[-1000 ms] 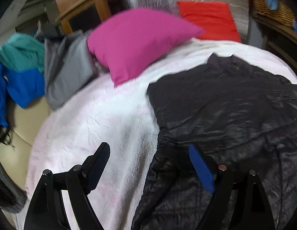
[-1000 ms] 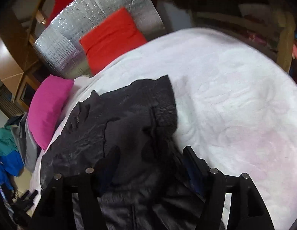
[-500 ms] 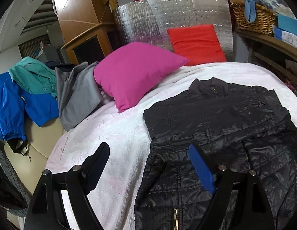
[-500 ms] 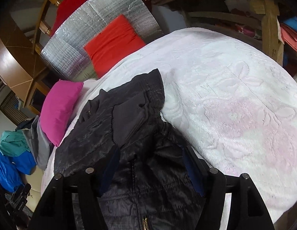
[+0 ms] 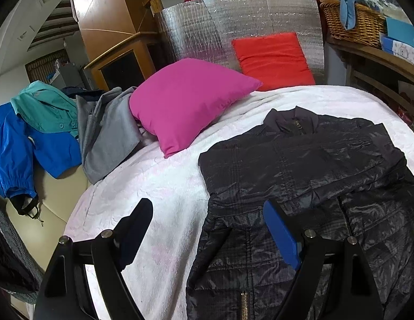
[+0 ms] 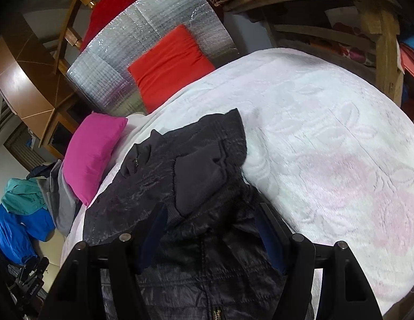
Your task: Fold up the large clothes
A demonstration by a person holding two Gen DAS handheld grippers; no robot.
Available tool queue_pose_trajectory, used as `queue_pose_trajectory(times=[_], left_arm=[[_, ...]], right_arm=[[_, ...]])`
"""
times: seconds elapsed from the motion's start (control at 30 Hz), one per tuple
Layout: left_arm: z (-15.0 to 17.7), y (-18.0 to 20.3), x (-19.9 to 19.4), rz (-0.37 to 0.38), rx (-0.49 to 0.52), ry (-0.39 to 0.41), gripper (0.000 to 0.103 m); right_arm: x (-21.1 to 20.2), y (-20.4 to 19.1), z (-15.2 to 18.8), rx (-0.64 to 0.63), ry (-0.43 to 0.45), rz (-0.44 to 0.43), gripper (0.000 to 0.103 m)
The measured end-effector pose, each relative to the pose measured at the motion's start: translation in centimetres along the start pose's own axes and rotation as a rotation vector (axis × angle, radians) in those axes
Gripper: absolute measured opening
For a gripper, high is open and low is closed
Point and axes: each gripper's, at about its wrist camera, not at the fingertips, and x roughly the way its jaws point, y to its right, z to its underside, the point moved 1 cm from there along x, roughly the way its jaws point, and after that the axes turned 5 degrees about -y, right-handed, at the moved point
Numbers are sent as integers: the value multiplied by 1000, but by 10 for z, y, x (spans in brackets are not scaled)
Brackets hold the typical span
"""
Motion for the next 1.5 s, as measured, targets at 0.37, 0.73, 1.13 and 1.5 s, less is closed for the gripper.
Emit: queue_pose_trajectory(times=[0.37, 0.73, 1.13, 1.5], left_arm=[[-1, -7, 32, 7, -5, -52, 85], [-21, -81, 155, 260, -296, -292, 86], [-17, -59, 225, 610, -466, -392, 85], [-64, -25, 223, 550, -319, -326, 18]], right_arm=[[29, -14, -23, -41, -14, 34, 78], [91, 14, -74, 14, -49, 15, 83], [154, 3, -72, -93, -219, -67, 87], [135, -50, -74, -376, -36, 151, 22]])
